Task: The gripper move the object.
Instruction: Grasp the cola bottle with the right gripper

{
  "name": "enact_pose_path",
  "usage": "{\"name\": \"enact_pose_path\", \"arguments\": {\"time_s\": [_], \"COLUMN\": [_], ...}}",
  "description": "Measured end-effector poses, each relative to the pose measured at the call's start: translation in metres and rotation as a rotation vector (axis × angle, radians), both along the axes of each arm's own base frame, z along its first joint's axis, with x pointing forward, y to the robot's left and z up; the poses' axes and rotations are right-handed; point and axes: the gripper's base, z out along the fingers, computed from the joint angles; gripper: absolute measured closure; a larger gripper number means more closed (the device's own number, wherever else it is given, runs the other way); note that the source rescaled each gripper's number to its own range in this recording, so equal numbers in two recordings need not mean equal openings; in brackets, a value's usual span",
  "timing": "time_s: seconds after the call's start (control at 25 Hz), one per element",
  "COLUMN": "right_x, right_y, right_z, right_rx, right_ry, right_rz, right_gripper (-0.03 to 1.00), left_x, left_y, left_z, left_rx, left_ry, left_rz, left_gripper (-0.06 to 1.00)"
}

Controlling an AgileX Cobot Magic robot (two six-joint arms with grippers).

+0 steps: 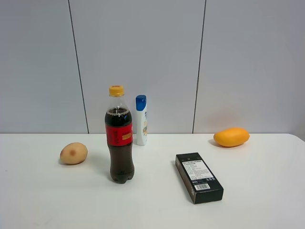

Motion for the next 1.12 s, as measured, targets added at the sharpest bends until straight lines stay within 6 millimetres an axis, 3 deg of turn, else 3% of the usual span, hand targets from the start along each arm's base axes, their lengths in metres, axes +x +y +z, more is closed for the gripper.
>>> {"name": "enact_pose_path", "arguments": {"time_s": [1.12], "right_x": [0.0], "right_y": [0.0006], "right_z": [0.003], "right_rx": [-0.001], "right_ry": [-0.019], "right_rz": [0.008], "right_gripper": [-0.03], "left_x": [0.0], "left_y": [-0.0001], "left_z": [0.0], "left_rx": [-0.001], "left_ry": [0.0], "left_rz": [-0.001], "left_gripper": [-0.06]}}
